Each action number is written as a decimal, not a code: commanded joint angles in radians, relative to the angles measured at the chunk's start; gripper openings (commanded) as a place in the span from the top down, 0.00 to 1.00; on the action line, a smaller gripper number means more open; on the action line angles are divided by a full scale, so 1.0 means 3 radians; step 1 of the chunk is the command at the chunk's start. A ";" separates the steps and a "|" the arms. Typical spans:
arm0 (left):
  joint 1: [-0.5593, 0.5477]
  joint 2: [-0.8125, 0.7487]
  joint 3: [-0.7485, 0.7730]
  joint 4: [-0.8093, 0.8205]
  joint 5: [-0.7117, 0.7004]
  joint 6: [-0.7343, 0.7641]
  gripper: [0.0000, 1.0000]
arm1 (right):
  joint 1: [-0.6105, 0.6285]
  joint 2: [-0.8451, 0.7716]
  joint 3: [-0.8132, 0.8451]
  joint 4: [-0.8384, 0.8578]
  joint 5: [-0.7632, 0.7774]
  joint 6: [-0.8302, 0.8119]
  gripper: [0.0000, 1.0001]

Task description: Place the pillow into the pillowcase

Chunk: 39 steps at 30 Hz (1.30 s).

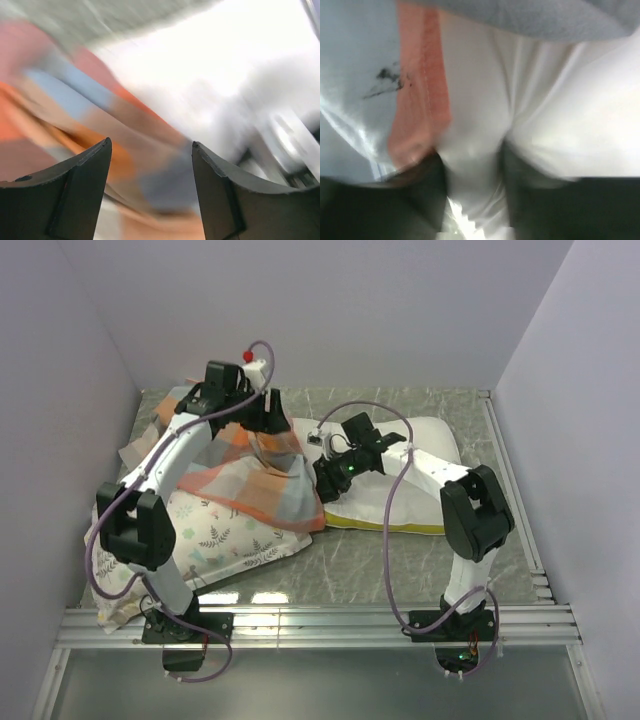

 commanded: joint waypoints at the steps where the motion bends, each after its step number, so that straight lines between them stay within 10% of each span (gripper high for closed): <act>1: -0.0014 0.0324 0.0496 0.0290 -0.0856 -0.0082 0.29 | 0.0043 -0.0322 0.0039 -0.0180 0.0252 -0.0081 0.41; 11: -0.0117 0.1551 0.1877 0.0023 -0.1312 0.0163 0.30 | -0.0385 -0.0348 0.0821 -0.0635 0.1531 -0.0174 0.29; 29: -0.0173 0.1848 0.1827 0.0672 -0.1159 0.0010 0.27 | -0.0723 0.1502 0.2897 -0.0437 0.2181 0.0143 0.16; 37: -0.0142 0.1935 0.1693 0.0790 -0.1139 -0.0148 0.25 | -0.0688 0.1814 0.2917 -0.0251 0.1599 0.0210 0.05; 39: -0.0137 0.2007 0.1760 0.0678 -0.1123 -0.0179 0.25 | -0.0673 0.1897 0.3036 -0.0562 0.1197 0.0144 0.24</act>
